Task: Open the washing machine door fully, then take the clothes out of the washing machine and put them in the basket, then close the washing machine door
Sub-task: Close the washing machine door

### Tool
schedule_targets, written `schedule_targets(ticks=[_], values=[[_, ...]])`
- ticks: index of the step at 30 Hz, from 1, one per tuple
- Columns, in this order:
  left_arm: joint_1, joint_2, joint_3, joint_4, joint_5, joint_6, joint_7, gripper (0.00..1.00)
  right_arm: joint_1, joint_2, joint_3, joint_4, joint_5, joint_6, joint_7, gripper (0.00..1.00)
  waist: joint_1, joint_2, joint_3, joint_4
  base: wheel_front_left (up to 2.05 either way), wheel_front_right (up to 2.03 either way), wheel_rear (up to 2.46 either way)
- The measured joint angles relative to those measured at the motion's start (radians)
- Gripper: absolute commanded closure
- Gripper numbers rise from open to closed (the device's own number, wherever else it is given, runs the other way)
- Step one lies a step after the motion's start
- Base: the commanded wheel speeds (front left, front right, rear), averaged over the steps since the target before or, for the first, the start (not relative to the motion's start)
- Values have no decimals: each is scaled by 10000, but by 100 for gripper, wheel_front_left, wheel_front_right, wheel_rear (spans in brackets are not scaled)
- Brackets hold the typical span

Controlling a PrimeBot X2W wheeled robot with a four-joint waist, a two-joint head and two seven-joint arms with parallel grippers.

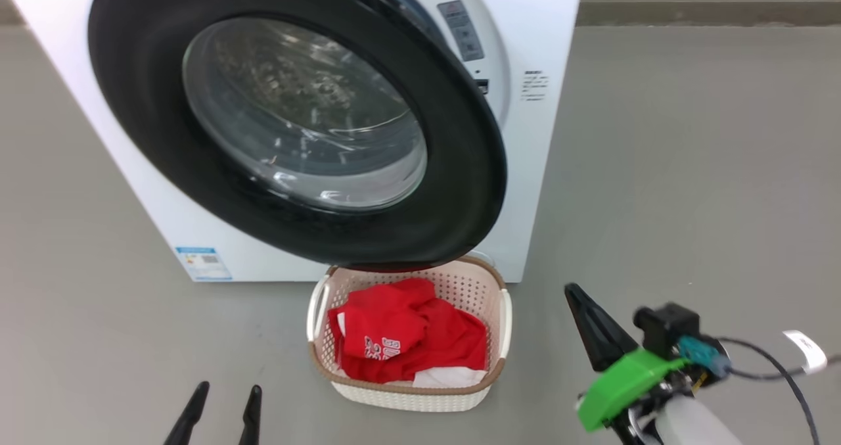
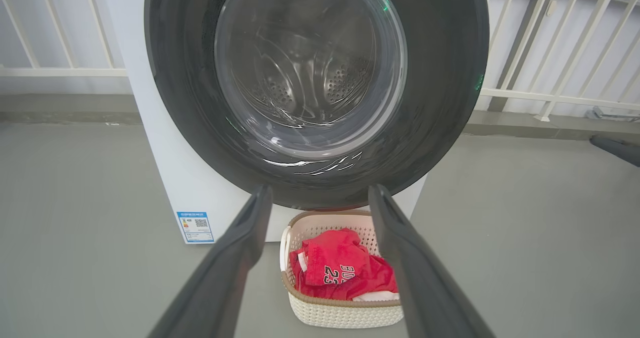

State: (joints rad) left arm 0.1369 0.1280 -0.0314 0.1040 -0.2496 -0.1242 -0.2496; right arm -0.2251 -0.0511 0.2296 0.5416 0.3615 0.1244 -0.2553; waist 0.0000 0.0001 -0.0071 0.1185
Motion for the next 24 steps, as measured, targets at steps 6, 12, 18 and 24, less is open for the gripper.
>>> schedule_targets(ticks=[6,12,18,24], values=[[-242,15,-215,33,-142,0,-2,0,-1423,-25,644,1045,171,0,0,100,0,0,261,445,0,0,0],[-668,10,-360,36,-209,0,-2,0,-2681,-61,1003,1563,180,0,0,100,0,0,712,827,0,0,0],[-1028,-65,-447,54,-267,0,-2,0,-3700,-173,1047,1613,136,0,0,100,0,0,1234,1189,0,0,0],[-1432,-163,-648,86,-339,0,-2,0,-4504,-368,1022,1680,-29,0,0,100,1,0,1808,1473,0,0,0]])
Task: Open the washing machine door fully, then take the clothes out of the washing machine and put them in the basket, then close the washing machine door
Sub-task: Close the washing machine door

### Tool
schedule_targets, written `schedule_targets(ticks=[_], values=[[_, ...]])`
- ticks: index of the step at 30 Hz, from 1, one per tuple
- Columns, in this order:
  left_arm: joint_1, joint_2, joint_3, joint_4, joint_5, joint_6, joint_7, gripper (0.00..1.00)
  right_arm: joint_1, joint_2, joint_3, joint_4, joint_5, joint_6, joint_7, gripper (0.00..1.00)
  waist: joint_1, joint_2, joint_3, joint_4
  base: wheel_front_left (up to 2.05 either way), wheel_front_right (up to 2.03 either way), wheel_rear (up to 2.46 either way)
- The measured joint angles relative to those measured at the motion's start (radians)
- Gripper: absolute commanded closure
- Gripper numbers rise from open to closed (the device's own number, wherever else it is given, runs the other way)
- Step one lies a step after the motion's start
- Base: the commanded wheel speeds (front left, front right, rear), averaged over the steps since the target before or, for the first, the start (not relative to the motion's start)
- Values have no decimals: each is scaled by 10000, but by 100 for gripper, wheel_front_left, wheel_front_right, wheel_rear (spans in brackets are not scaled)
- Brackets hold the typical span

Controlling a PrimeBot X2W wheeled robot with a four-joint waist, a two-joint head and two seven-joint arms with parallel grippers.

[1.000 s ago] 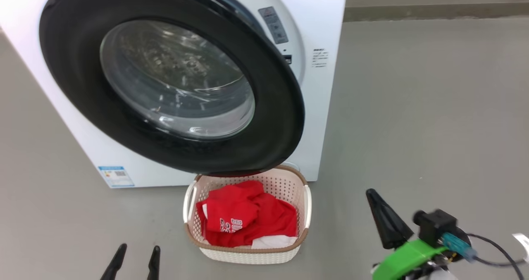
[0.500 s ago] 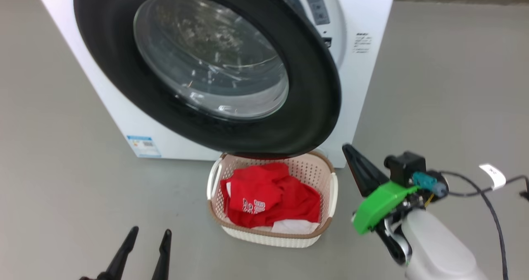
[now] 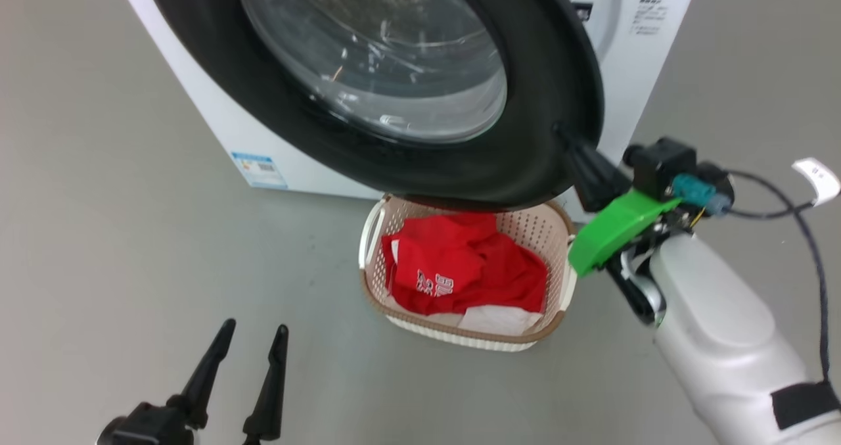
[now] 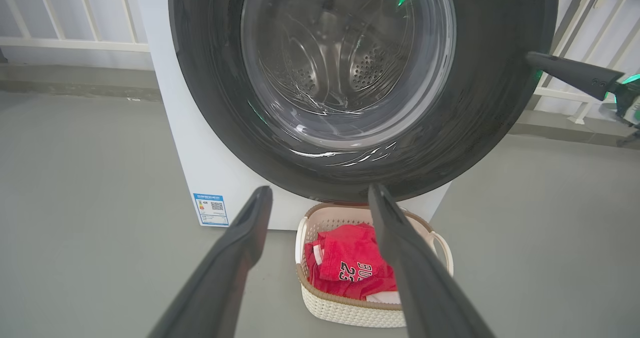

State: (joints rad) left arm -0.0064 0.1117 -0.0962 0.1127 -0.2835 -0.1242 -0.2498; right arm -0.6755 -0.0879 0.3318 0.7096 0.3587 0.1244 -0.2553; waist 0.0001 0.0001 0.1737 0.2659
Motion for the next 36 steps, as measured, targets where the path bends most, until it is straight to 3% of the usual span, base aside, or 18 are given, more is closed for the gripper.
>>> schedule_targets(ticks=[26,36], values=[[-1660,92,-1039,322,10,-8,0,0,-3459,-518,-1655,606,-405,117,0,100,-1,0,2466,728,0,0,0],[-1970,236,-1258,437,113,-8,0,0,-3704,267,-2961,821,-1572,343,0,100,0,-1,2818,766,0,0,0]])
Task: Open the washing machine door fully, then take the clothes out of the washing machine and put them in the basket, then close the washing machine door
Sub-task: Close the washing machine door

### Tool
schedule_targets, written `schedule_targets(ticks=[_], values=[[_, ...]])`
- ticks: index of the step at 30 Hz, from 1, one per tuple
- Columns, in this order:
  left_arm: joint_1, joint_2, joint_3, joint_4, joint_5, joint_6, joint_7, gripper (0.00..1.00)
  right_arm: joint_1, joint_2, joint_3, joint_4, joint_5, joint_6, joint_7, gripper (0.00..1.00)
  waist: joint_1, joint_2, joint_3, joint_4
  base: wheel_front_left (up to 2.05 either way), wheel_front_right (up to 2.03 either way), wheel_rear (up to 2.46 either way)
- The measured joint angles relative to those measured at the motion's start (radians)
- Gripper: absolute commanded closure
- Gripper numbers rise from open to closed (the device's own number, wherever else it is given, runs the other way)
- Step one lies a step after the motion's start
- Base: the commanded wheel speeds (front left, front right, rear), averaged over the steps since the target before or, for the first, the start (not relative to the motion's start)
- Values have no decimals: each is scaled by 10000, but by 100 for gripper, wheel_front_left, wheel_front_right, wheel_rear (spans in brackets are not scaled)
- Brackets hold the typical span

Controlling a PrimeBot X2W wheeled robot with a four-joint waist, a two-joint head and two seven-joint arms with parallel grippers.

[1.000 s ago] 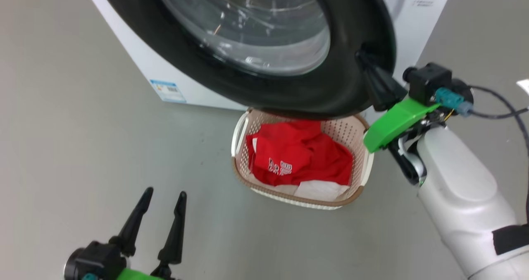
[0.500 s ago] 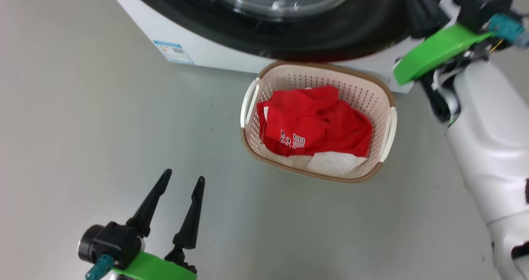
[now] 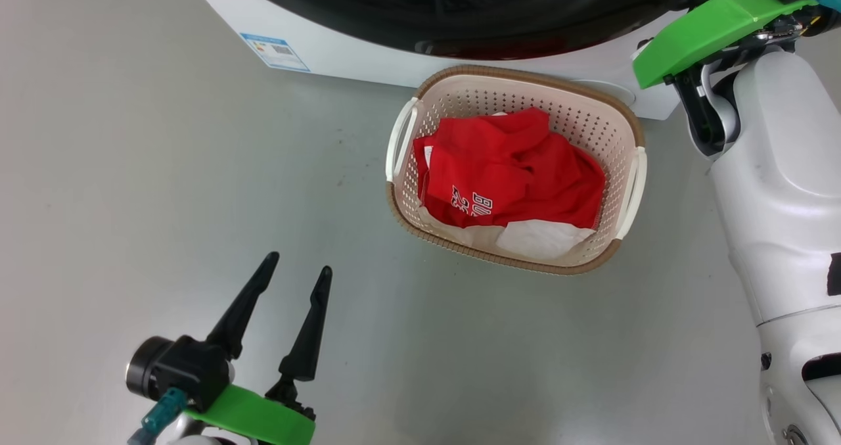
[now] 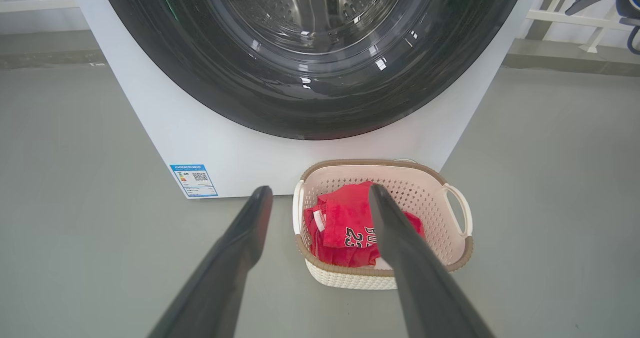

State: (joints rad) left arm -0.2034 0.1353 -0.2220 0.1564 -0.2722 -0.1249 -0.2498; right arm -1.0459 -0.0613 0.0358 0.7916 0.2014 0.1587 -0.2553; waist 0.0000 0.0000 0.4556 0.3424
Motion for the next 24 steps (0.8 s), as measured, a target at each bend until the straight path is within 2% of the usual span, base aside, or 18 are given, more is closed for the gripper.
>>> schedule_targets(ticks=[6,10,11,12,13,19,24], values=[[-14,-8,19,40,-6,0,0,0,2,84,-54,0,-117,0,0,100,0,0,-77,-135,0,0,0],[-15,-104,385,190,-104,0,0,0,64,104,2,-42,-115,-10,0,100,0,0,-209,-289,0,0,0],[-15,-123,445,238,-115,0,0,0,138,94,6,-86,-115,-35,-2,93,0,0,-257,-337,0,0,0],[-15,-159,499,288,-132,0,0,0,246,77,-58,-151,-117,-69,-2,62,0,0,-315,-387,0,0,0],[-15,-190,546,332,-146,0,0,0,394,71,-180,-251,-146,-96,-2,0,0,0,-374,-441,0,0,0],[-6,-240,754,518,-393,0,0,0,1769,-148,-554,-961,-324,-270,-12,0,0,0,-837,-860,0,0,0],[225,-230,1089,665,-389,0,0,0,3445,-35,4,-1887,322,-268,-12,0,0,0,-1411,-1238,0,0,0]])
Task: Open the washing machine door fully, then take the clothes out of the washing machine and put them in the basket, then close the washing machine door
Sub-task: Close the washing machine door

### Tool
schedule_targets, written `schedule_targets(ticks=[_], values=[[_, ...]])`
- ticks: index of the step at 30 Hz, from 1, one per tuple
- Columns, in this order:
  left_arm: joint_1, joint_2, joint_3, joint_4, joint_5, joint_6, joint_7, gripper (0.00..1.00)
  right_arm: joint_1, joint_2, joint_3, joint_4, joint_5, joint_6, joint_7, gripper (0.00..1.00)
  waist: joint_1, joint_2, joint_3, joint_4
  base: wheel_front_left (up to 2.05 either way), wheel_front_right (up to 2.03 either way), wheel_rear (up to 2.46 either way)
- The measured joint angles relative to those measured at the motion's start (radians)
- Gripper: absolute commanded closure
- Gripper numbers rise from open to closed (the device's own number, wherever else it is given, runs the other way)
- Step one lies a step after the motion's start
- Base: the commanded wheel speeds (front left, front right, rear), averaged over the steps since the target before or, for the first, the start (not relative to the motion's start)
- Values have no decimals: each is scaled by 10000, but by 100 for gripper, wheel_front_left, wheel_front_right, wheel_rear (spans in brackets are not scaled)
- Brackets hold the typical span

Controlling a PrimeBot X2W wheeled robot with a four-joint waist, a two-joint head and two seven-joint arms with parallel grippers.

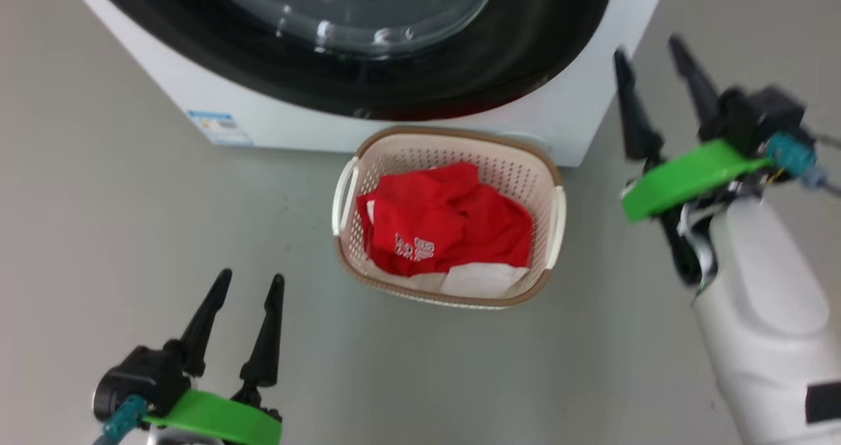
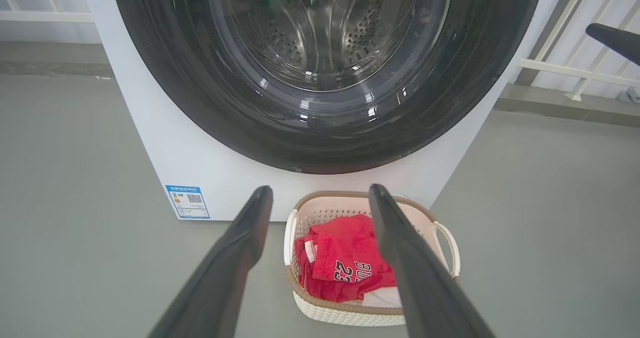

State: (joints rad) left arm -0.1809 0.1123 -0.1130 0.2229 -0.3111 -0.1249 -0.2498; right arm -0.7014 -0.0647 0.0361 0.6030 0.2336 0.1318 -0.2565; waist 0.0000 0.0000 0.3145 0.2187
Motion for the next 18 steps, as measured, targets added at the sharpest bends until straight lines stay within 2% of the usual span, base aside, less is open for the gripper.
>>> schedule_targets(ticks=[11,18], values=[[1064,6,148,-353,-290,0,0,0,2628,48,44,-1532,466,-2,0,0,0,0,-1618,-860,0,0,0],[1660,96,54,-922,-324,-2,0,0,4075,90,-614,-2194,318,-2,2,0,0,0,-2631,-1277,0,0,0]])
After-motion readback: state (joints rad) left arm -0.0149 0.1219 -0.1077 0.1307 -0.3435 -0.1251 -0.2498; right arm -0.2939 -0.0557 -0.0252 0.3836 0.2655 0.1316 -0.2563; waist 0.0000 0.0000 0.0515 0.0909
